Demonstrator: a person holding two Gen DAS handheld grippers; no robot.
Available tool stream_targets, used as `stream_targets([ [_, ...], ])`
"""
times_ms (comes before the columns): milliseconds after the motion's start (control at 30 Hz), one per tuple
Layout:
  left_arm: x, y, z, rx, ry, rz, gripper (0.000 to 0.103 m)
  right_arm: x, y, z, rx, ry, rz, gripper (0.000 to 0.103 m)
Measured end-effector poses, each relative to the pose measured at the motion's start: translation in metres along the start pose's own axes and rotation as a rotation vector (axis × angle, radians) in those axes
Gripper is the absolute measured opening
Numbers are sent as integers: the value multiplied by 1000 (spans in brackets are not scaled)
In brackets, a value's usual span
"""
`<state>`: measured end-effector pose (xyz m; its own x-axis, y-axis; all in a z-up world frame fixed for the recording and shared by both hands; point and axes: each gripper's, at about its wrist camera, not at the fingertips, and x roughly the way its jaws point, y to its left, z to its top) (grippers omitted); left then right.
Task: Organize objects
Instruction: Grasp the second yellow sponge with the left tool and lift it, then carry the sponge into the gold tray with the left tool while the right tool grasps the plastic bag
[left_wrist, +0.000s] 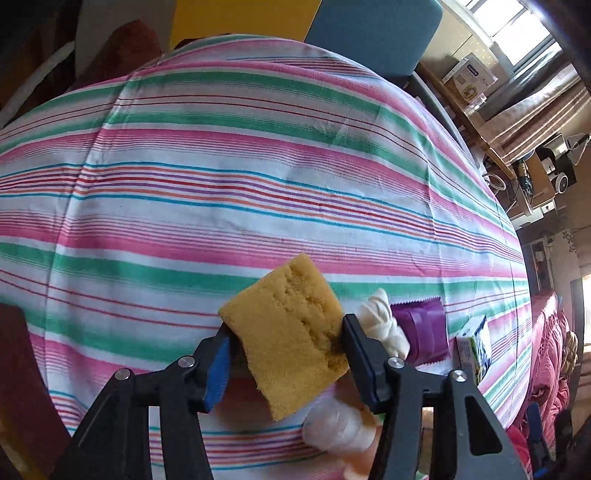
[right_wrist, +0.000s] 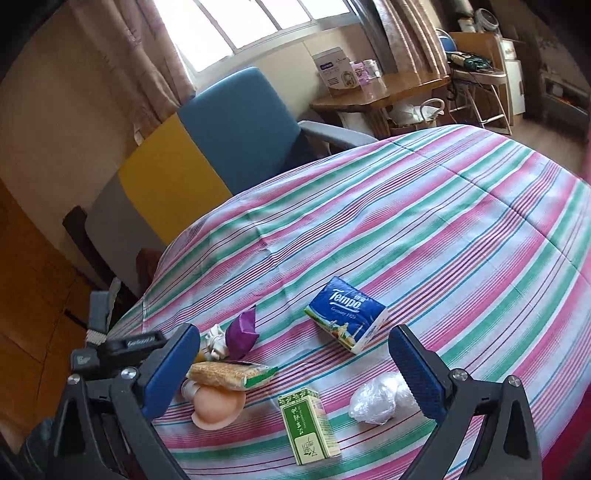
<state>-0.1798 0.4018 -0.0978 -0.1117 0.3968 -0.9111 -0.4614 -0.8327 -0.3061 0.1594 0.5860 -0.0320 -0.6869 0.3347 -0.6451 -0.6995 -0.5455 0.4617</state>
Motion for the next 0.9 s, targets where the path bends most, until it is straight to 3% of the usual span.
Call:
stream_targets([
  [233,-61,12,-49,38,-81,-61,56,3,-30,6,129,3,-69,103],
  [333,-85,11,-68,72,-105,-95,56,12,-38,4,147,47,-136,102],
  [433,-104,6,-87,121,-133,-113,56,22,-44,1,153,102,-204,91],
  [533,-120,7,-107,148,-144,-138,56,35,-52,-4,167,176,-218,91],
  [900,-170,32,-159,175,-211,-157,56,55,-51,-22,90,294,-346,91],
])
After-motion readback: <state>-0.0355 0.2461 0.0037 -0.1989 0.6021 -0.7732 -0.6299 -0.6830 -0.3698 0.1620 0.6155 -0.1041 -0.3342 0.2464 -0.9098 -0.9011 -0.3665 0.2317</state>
